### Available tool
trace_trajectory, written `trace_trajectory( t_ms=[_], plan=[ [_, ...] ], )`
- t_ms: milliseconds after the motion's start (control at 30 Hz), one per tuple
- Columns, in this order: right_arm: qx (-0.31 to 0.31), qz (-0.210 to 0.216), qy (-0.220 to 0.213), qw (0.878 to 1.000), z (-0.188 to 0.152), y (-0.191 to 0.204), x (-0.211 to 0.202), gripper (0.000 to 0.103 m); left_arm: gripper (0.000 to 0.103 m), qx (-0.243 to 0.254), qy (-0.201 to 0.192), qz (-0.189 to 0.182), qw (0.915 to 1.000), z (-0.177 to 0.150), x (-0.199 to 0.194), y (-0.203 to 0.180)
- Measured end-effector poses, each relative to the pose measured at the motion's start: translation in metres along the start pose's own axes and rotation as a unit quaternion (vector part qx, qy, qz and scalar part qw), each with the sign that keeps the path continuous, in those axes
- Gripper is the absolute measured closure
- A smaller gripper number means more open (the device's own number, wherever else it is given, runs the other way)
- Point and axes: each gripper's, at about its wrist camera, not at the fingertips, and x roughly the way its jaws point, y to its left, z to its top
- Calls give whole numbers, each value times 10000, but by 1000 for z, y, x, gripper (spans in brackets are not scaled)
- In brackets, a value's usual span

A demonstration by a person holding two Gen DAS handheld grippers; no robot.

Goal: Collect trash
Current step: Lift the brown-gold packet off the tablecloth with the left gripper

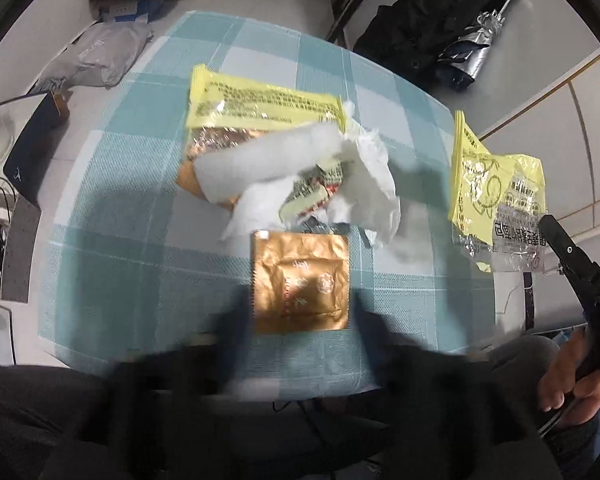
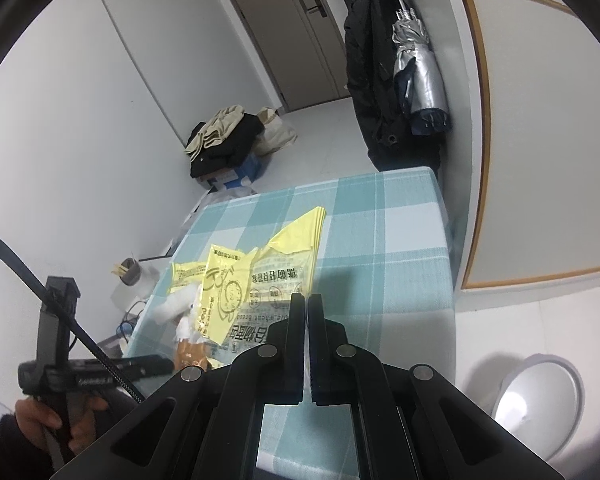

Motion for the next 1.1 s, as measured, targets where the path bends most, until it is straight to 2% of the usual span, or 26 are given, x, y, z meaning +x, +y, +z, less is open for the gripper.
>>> trace_trajectory(
  t_ms=[100, 233, 267, 500, 600, 700, 800, 900, 1100],
  plan=[
    [82, 51, -17, 10000, -2, -4, 1, 102, 36, -20, 40, 229, 9997, 2, 10, -8],
    [118, 115, -61, 9998, -2, -7, 0, 102, 36, 172, 286, 608, 9976, 8, 31, -21],
    [124, 131, -70, 9998, -3, -8, 0, 102, 36, 287, 222, 785, 9963, 9, 33, -27],
    [286, 211, -137, 9993, -5, -17, -3, 102, 35, 513, 440, 1344, 9886, 17, 52, -47],
    [324, 221, -158, 9991, -5, -20, -5, 102, 38, 791, 492, 1688, 9812, 16, 61, -61],
    [316, 233, -183, 9991, -6, -20, -7, 102, 45, 766, 451, 1666, 9820, 12, 60, -66],
    [317, 246, -203, 9990, -7, -20, -8, 102, 69, 692, 378, 1690, 9825, 13, 58, -65],
    [330, 249, -214, 9989, -8, -21, -9, 102, 73, 567, 398, 1447, 9870, 14, 53, -50],
    [289, 195, -242, 9991, -9, -19, -11, 102, 74, 461, 360, 1136, 9918, 8, 50, -38]
  ],
)
